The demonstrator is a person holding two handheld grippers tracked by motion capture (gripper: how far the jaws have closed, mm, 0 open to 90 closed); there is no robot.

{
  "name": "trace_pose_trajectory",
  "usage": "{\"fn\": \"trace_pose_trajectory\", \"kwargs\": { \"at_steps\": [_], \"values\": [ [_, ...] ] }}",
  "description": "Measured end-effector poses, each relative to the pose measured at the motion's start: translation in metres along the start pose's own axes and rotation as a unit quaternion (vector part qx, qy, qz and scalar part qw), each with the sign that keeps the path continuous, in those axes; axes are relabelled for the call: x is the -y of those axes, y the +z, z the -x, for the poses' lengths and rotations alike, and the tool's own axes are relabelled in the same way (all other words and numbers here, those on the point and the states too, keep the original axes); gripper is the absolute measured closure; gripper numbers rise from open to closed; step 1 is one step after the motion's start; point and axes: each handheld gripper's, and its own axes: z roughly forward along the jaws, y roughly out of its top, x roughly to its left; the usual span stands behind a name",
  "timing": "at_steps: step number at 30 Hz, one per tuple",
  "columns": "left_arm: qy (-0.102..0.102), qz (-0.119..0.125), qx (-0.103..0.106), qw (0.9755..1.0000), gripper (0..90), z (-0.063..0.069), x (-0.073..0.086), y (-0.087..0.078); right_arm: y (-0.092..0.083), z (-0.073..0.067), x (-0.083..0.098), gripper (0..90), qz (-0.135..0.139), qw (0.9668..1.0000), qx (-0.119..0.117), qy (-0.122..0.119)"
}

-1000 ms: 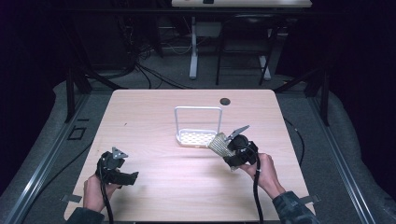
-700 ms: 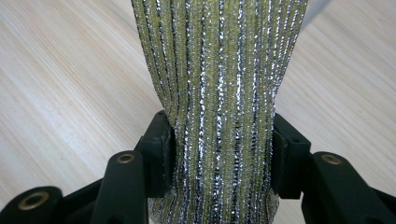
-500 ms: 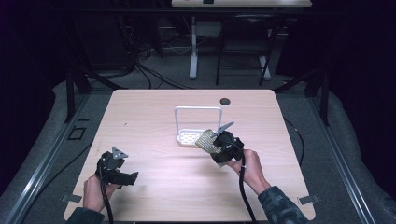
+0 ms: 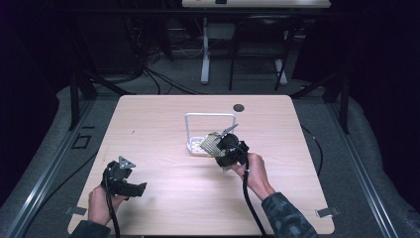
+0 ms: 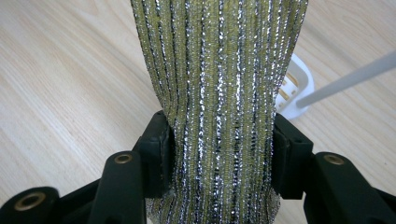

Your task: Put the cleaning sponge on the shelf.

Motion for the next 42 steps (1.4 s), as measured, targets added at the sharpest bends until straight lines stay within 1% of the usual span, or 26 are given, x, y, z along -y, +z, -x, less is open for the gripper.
{"fn": "trace_pose_trajectory", "kwargs": {
  "at_steps": [5,6,7,8,9,11,12,15,18,21,23,28,30,33,37,42],
  "values": [
    [0.002,-0.002,0.002,1.0,10.4,-0.001,0.0,0.0,0.006,-0.002,-0.007,48.3,0.0,1.0,0.007,0.002],
    [0.001,0.001,0.0,1.0,10.4,-0.001,0.001,0.001,0.007,-0.002,-0.008,48.2,-0.002,1.0,0.007,0.005],
    [-0.001,0.001,0.003,1.0,10.4,-0.001,0.001,0.0,0.007,-0.002,-0.009,48.2,-0.002,0.9999,0.01,0.006],
    [-0.001,0.0,0.003,1.0,10.5,-0.001,0.0,0.0,0.009,-0.001,-0.01,48.2,0.001,0.9999,0.011,0.006],
    [0.0,0.001,0.0,1.0,10.4,-0.001,0.0,0.001,0.009,-0.002,-0.012,48.1,0.002,0.9998,0.014,0.012],
    [0.003,-0.002,0.003,1.0,10.5,0.0,0.0,0.0,0.011,-0.002,-0.014,47.9,0.0,0.9997,0.019,0.012],
    [0.002,-0.001,0.002,1.0,10.5,0.001,0.0,0.0,0.012,-0.002,-0.015,47.9,0.002,0.9996,0.025,0.011],
    [0.002,0.0,0.001,1.0,10.5,0.0,0.0,0.0,0.016,-0.003,-0.018,47.7,0.001,0.9995,0.031,0.01],
    [0.001,0.001,0.002,1.0,10.4,-0.001,0.001,-0.001,0.02,-0.002,-0.021,47.5,-0.001,0.9993,0.035,0.01],
    [0.002,0.0,0.004,1.0,10.5,-0.001,0.0,0.0,0.024,-0.003,-0.023,47.5,-0.004,0.999,0.043,0.006],
    [0.003,0.001,0.003,1.0,10.5,0.0,0.001,0.0,0.027,-0.002,-0.025,47.3,-0.001,0.9988,0.049,0.001],
    [0.002,0.001,0.005,1.0,10.5,0.0,0.0,-0.001,0.031,-0.003,-0.029,47.0,0.002,0.9987,0.052,0.002],
    [0.005,0.003,0.004,1.0,10.5,0.0,0.001,-0.001,0.033,-0.006,-0.031,47.0,0.0,0.9983,0.059,-0.006],
    [0.005,0.003,0.004,1.0,10.5,0.0,0.001,-0.002,0.033,-0.007,-0.031,46.8,0.001,0.9983,0.058,-0.004],
    [0.002,0.004,0.004,1.0,10.5,0.0,0.001,-0.002,0.034,-0.005,-0.032,46.6,0.004,0.9975,0.07,-0.012],
    [0.005,0.003,0.004,1.0,10.5,0.0,0.001,-0.002,0.039,-0.002,-0.032,45.9,0.001,0.9977,0.068,-0.007]
  ]
}}
